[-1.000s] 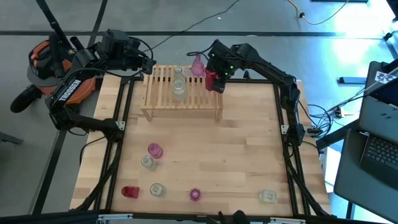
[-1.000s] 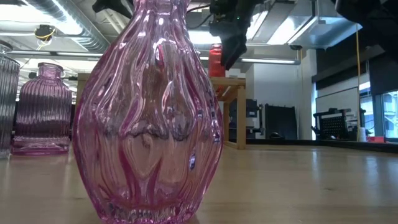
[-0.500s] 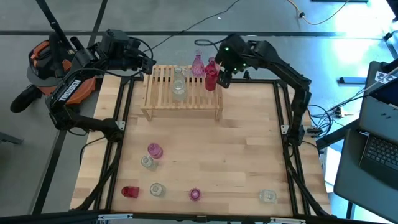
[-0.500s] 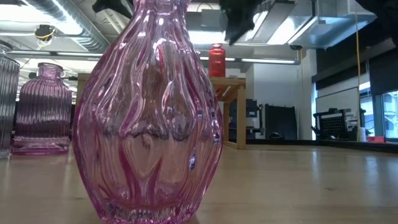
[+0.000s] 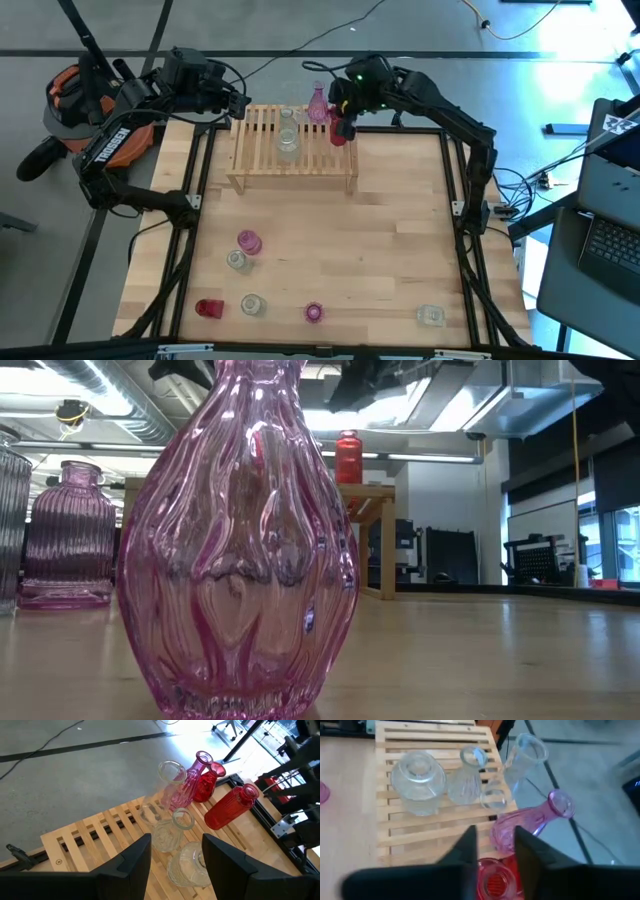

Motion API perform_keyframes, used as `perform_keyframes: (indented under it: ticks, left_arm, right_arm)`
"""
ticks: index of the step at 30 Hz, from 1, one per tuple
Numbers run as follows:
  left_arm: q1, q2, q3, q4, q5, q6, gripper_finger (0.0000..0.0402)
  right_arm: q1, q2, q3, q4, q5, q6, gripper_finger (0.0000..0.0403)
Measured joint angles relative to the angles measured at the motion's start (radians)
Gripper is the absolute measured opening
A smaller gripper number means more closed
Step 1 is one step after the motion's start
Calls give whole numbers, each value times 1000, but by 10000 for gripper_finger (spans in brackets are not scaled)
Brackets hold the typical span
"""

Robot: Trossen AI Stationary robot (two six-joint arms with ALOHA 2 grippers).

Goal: Sort vases onto shelf
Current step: Put the red vase on the shelf aligned with the other red vase

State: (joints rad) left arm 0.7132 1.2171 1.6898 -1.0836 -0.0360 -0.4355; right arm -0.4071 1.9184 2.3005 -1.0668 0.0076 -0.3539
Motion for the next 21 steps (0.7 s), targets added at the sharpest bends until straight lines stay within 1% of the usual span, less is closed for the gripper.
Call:
perform_keyframes:
  ticks: [2, 3, 4, 8, 12, 21]
  left_arm:
    - [0, 0, 0, 0, 0, 0, 169]
    - [0, 0, 0, 0, 0, 0, 169]
    - [0, 0, 0, 0, 0, 0, 169]
    - [0, 0, 0, 0, 0, 0, 169]
    - [0, 0, 0, 0, 0, 0, 169]
    - [0, 0, 0, 0, 0, 0, 169]
  right_arm:
    - [1, 4, 2, 22, 1, -27, 27]
    - [1, 6, 2, 23, 0, -36, 14]
    - [1, 10, 2, 22, 1, -42, 11]
    - [1, 38, 1, 2, 8, -34, 21]
    - [2, 61, 1, -34, 29, -32, 3]
    - [1, 75, 1, -69, 80, -19, 2]
